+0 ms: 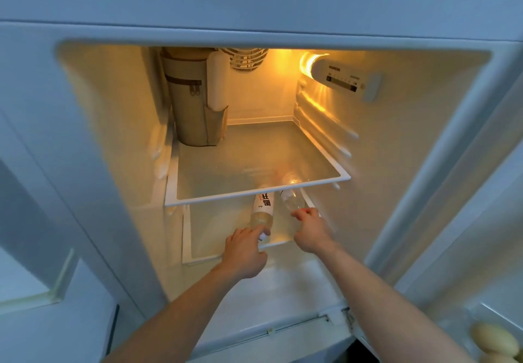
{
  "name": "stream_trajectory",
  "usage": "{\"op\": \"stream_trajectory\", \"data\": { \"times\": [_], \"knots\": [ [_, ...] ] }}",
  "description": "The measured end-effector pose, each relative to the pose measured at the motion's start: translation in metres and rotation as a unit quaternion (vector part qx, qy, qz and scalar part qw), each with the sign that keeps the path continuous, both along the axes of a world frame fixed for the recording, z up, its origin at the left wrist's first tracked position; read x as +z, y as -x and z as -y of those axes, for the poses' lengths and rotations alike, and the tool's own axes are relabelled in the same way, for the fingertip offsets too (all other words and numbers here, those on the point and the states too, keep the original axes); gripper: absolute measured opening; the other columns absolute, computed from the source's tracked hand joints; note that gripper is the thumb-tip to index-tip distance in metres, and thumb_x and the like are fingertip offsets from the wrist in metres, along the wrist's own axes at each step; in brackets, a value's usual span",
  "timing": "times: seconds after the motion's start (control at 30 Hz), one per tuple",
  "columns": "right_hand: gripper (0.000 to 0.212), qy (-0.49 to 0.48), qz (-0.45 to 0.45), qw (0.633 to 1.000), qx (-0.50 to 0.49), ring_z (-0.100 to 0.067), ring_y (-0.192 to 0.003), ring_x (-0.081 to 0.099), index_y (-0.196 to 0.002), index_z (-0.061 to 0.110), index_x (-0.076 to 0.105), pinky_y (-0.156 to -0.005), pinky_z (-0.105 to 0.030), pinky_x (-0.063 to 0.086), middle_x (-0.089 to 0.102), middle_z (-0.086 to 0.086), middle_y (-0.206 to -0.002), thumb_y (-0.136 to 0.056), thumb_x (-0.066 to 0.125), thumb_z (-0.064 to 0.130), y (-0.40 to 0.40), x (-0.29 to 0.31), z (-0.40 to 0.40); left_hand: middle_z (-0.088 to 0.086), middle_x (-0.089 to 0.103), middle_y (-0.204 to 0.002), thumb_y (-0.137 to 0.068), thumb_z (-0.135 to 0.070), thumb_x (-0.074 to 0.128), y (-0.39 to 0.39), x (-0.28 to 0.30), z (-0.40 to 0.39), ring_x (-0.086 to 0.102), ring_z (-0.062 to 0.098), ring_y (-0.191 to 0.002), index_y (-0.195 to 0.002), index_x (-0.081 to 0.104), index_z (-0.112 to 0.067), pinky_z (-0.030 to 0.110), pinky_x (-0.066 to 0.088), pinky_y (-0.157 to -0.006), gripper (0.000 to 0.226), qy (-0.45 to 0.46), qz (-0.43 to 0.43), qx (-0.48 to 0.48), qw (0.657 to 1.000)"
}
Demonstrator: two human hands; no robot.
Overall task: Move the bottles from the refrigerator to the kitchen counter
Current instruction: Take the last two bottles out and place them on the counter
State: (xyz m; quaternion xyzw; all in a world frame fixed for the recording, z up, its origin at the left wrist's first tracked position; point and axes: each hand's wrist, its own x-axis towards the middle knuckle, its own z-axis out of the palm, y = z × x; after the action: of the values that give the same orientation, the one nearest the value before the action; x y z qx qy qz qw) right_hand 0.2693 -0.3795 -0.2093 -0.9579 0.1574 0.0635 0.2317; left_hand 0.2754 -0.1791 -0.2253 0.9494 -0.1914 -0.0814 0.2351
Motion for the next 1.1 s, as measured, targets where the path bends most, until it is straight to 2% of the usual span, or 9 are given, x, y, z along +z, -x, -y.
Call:
{"op": "stream_trajectory", "data": {
  "times": [0.27,0.4,0.47,0.6,0.67,0.77,0.87,0.97,1.1],
  "knots": [
    [0.033,-0.010,0.071,0.997,0.030,-0.024,-0.109,0.059,-0.116,0.026,0.059,-0.098,-0.040,0.052,0.042,0.000,-0.116,-0.090,0.060,0.005,0.028,-0.013,-0.016,-0.007,0.055,-0.123,-0.087,-0.029,0.061,0.010,-0.004,-0.012,0.048,0.020,-0.111,-0.129,0.046,-0.042,0.035,0.037,-0.098,0.047,-0.029,0.045,-0.009,0.999],
    [0.035,-0.013,0.097,0.994,0.044,-0.020,-0.103,0.063,-0.105,0.030,0.054,-0.090,-0.037,0.053,0.040,0.001,-0.113,-0.090,0.055,-0.001,0.055,-0.024,-0.015,-0.008,0.052,-0.123,-0.088,-0.026,0.061,0.019,-0.011,-0.021,0.047,0.019,-0.110,-0.129,0.045,-0.041,0.033,0.037,-0.101,0.046,-0.046,0.087,-0.013,0.995],
    [0.037,-0.024,0.092,0.994,0.045,-0.019,-0.103,0.063,-0.109,0.030,0.054,-0.090,-0.036,0.053,0.039,0.002,-0.115,-0.091,0.053,-0.003,0.061,-0.027,-0.012,-0.009,0.051,-0.123,-0.087,-0.025,0.062,0.024,-0.013,-0.025,0.047,0.018,-0.110,-0.128,0.046,-0.041,0.032,0.037,-0.100,0.046,-0.040,0.091,-0.010,0.995],
    [0.053,-0.028,0.053,0.995,0.076,-0.020,-0.110,0.060,-0.139,0.033,0.048,-0.099,-0.038,0.053,0.038,0.006,-0.123,-0.096,0.053,0.003,0.066,-0.025,-0.010,-0.007,0.051,-0.123,-0.087,-0.024,0.061,0.032,-0.008,-0.029,0.047,0.019,-0.109,-0.126,0.047,-0.041,0.033,0.039,-0.101,0.045,-0.046,0.086,-0.007,0.995],
    [0.060,-0.036,0.046,0.995,0.084,-0.020,-0.116,0.058,-0.146,0.035,0.043,-0.101,-0.038,0.052,0.039,0.009,-0.125,-0.096,0.053,0.004,0.066,-0.024,-0.010,-0.007,0.050,-0.123,-0.088,-0.023,0.060,0.037,-0.005,-0.031,0.046,0.019,-0.109,-0.127,0.047,-0.041,0.033,0.038,-0.102,0.045,-0.050,0.082,-0.008,0.995],
    [0.054,-0.041,0.058,0.995,0.076,-0.018,-0.115,0.059,-0.135,0.037,0.048,-0.099,-0.036,0.053,0.048,0.005,-0.125,-0.094,0.052,0.001,0.069,-0.023,-0.009,-0.008,0.050,-0.123,-0.091,-0.024,0.059,0.050,-0.002,-0.036,0.045,0.018,-0.109,-0.126,0.047,-0.041,0.032,0.039,-0.101,0.041,-0.045,0.077,-0.008,0.996],
    [0.048,-0.045,0.070,0.994,0.071,-0.015,-0.103,0.060,-0.117,0.042,0.051,-0.094,-0.037,0.054,0.050,0.004,-0.117,-0.093,0.053,0.000,0.079,-0.021,-0.006,-0.009,0.051,-0.122,-0.094,-0.027,0.058,0.069,0.001,-0.042,0.045,0.015,-0.108,-0.122,0.047,-0.041,0.030,0.040,-0.099,0.033,-0.030,0.079,-0.005,0.996],
    [0.041,-0.052,0.095,0.992,0.072,-0.014,-0.086,0.062,-0.108,0.045,0.051,-0.087,-0.040,0.056,0.049,0.008,-0.110,-0.092,0.062,0.010,0.098,-0.017,-0.004,-0.011,0.052,-0.120,-0.094,-0.025,0.057,0.089,0.001,-0.045,0.047,0.015,-0.109,-0.117,0.047,-0.042,0.029,0.039,-0.095,0.030,-0.003,0.087,0.010,0.996],
    [0.027,-0.080,0.179,0.978,0.067,-0.007,-0.079,0.057,-0.103,0.044,0.054,-0.077,-0.037,0.052,0.050,0.010,-0.101,-0.094,0.071,0.025,0.116,0.006,-0.007,-0.013,0.055,-0.122,-0.098,-0.027,0.059,0.117,0.012,-0.040,0.050,0.010,-0.104,-0.117,0.050,-0.041,0.022,0.037,-0.092,0.025,0.045,0.113,0.046,0.991]
  ]
}}
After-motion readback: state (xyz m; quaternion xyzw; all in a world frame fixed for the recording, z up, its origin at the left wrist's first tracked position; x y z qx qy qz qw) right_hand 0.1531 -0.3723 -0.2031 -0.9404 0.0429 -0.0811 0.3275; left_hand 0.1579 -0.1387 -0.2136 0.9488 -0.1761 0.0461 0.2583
